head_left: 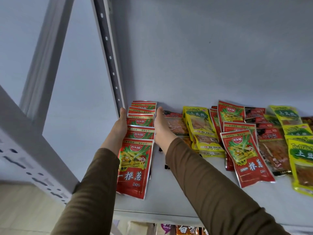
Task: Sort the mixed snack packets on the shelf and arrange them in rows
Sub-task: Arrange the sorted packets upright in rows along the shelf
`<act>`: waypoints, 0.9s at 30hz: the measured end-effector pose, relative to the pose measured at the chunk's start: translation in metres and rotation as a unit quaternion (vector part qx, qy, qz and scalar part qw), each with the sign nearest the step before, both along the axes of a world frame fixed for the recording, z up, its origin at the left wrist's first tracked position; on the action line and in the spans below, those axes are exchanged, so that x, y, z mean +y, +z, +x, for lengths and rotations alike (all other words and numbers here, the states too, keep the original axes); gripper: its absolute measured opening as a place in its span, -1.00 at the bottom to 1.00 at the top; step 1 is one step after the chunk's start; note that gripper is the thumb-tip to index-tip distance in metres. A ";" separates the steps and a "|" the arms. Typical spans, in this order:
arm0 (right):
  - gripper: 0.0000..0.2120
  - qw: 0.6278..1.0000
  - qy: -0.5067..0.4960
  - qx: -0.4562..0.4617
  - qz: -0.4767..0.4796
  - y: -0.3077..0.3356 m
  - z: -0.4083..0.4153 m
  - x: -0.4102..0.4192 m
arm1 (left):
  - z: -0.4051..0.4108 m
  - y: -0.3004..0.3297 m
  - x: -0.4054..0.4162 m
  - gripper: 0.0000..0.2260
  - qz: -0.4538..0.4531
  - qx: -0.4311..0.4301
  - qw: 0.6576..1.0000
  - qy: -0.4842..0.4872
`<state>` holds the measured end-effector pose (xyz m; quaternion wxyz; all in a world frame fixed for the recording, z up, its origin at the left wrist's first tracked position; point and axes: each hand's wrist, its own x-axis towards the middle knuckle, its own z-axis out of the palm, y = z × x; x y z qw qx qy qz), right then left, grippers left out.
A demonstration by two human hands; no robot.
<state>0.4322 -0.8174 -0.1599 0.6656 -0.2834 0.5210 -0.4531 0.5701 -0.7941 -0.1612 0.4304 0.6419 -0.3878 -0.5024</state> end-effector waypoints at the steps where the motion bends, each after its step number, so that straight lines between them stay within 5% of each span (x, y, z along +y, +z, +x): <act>1: -0.34 1.000 0.001 0.002 0.000 0.000 0.000 -0.001 | 0.000 -0.001 -0.001 -0.39 -0.002 -0.005 1.000 0.001; 9: -0.35 0.999 0.005 -0.028 -0.026 0.008 -0.012 0.030 | 0.004 -0.008 0.026 -0.30 -0.045 -0.045 0.995 0.074; 13: -0.52 0.997 0.013 -0.030 -0.077 0.000 -0.021 0.075 | 0.005 -0.018 0.072 -0.30 -0.077 -0.071 0.991 0.080; 18: -0.52 0.995 0.025 -0.016 -0.096 -0.025 -0.013 0.125 | 0.005 -0.026 0.118 -0.64 -0.045 -0.057 0.995 0.064; 24: -0.61 0.993 0.021 0.049 -0.109 -0.026 0.009 0.138 | 0.001 -0.035 0.130 -0.63 -0.049 -0.029 0.998 -0.007; 27: -0.66 0.991 0.015 0.065 -0.118 -0.025 0.013 0.140 | -0.001 -0.038 0.129 -0.85 -0.060 -0.049 0.997 -0.026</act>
